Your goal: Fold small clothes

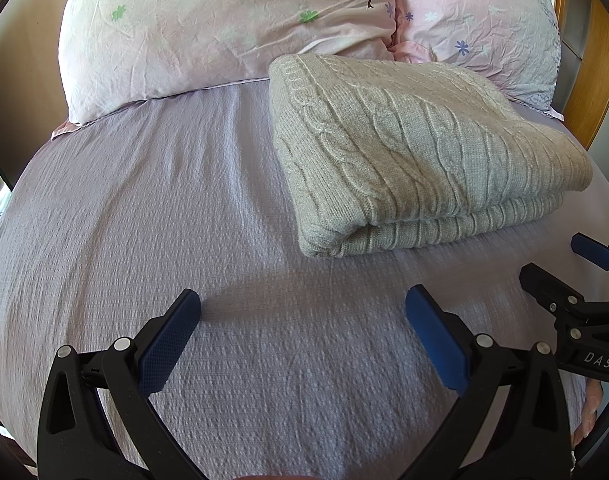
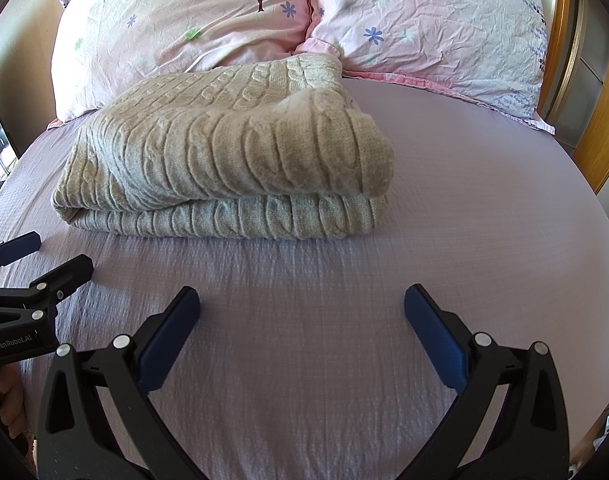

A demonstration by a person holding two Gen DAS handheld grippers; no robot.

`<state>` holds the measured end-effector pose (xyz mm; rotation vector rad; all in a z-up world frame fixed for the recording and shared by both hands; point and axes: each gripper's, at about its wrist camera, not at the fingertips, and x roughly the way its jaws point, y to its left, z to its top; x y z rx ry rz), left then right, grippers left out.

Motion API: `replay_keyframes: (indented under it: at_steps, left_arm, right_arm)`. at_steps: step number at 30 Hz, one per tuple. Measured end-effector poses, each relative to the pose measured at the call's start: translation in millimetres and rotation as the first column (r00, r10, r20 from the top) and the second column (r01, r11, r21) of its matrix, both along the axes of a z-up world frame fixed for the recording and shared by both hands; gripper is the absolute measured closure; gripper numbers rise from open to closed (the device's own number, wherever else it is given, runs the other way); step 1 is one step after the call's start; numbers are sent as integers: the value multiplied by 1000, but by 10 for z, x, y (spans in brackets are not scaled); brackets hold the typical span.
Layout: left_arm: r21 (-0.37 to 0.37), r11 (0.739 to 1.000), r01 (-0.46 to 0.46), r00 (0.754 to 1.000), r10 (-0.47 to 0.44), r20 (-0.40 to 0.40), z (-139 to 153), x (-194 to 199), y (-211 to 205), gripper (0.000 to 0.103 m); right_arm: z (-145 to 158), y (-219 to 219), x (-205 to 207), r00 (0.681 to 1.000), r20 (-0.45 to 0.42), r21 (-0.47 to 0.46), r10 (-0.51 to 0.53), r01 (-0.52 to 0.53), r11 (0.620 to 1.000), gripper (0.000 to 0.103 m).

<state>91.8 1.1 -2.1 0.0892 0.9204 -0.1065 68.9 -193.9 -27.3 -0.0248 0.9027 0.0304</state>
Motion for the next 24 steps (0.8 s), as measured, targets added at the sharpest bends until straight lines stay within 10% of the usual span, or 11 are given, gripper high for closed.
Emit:
replay_keyframes:
  at_steps: [24]
  left_arm:
    - [3,1000,4,1000,-4,-6,-4,0,-5,1]
  right_arm:
    - [3,-4,-2,1000,0,0,0,0,1000,2]
